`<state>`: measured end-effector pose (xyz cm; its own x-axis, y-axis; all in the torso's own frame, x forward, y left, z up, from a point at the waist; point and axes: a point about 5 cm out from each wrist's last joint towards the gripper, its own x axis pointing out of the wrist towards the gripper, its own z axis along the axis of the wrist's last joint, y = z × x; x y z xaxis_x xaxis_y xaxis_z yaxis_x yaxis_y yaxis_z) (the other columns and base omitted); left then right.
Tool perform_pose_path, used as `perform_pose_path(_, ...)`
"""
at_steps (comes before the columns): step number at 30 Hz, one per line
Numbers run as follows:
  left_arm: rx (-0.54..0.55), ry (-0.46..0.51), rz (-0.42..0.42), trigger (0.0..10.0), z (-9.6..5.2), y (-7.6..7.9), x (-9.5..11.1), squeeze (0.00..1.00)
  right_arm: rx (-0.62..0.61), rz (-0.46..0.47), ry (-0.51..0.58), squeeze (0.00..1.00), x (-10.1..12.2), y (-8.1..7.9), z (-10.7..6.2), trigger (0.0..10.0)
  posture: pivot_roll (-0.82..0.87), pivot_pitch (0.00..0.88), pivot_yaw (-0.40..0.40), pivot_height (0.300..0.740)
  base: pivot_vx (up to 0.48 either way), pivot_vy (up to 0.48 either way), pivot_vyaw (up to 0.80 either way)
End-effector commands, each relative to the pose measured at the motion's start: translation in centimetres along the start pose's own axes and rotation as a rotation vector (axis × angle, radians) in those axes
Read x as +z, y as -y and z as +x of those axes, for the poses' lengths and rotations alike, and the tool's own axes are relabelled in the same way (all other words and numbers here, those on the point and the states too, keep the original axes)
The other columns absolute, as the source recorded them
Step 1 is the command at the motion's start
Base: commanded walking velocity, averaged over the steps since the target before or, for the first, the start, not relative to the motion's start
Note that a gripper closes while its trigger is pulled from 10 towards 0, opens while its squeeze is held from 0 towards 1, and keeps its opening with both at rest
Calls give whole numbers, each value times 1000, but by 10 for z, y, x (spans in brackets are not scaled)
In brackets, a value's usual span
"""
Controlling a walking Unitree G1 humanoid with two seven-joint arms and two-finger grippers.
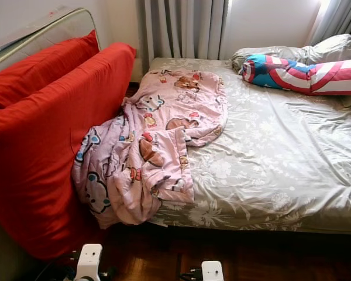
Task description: Clean up the room
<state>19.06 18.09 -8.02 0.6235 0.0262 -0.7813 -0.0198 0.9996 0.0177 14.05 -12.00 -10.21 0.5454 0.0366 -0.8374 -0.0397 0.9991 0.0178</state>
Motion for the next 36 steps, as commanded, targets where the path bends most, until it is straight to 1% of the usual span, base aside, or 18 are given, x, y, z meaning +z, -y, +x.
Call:
perform_pose_path(1, -6, -17, 12, 10000, 0, -1, -2, 0, 20, 4, -2, 0, 0, -8, 0, 10000, -84, 0, 7, 740, 0, 0, 0)
perform_pose_path(12, -7, -14, 7, 10000, 0, -1, -2, 0, 30, -23, 0, 0, 1, -9, 0, 10000, -84, 0, 7, 740, 298, 0, 0)
perform_pose_path(15, -8, -13, 6, 10000, 0, -1, -2, 0, 29, -29, -2, 0, 1, -9, 0, 10000, -84, 0, 6, 740, 345, 0, 800)
perform_pose_path(16, -9, -13, 5, 10000, 0, -1, -2, 0, 27, -15, -5, 0, 0, -9, 0, 10000, -84, 0, 6, 740, 352, 0, 513)
perform_pose_path(18, -9, -13, 4, 10000, 0, -1, -2, 0, 20, 7, -5, 0, 0, -8, 0, 10000, -84, 0, 6, 740, 356, 0, 0)
perform_pose_path(32, -10, -12, 1, 10000, 0, -1, -1, 0, 29, -26, -3, 0, 1, -9, 0, 10000, -84, 0, 5, 740, 355, 0, 0)
perform_pose_path(36, -7, -12, 5, 10000, 0, -1, -1, 0, 31, -32, 3, 0, 2, -9, 0, 10000, -85, 0, 5, 740, 332, 0, 623)
